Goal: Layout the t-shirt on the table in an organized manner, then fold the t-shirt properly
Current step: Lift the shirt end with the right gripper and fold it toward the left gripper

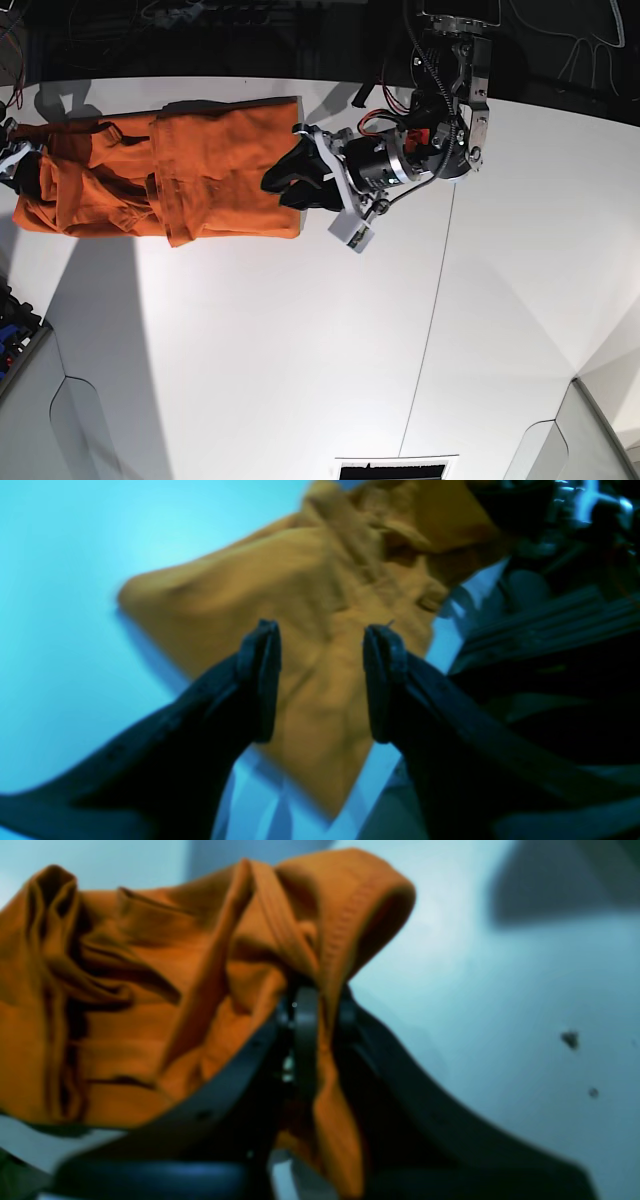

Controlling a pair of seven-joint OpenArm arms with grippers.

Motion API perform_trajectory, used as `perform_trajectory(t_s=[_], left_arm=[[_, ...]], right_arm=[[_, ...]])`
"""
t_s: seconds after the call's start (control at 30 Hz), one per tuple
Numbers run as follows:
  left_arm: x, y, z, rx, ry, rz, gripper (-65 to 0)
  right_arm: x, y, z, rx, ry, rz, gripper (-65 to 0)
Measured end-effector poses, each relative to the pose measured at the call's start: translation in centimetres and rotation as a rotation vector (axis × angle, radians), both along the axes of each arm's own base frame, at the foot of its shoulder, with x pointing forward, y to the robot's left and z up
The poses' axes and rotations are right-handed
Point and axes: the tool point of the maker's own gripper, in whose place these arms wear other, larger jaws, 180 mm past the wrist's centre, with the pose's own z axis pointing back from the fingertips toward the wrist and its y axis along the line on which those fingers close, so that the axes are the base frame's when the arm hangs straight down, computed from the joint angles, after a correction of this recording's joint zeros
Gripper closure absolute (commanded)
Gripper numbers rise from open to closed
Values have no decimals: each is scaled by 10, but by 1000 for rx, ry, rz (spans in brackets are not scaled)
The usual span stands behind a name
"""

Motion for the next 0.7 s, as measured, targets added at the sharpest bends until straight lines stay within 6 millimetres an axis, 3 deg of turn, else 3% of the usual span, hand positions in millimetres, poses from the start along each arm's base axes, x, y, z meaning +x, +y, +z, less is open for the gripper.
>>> perform_trajectory(t_s=[0.2,0.37,0.5,0.7], left_arm=[[-2,27,-46,110,56,35,-292],[-5,48,-67,100,98,54,-292],[-6,47,-70,80,115,60,-292],[-7,44,-69,57,122,62,-292]], right_arm=[[24,24,25,122,-81,28,0],[19,82,38,187,-149,107,0],[6,130,42,235,-174,180,0],[-8,202,30,323,-156,278,0]])
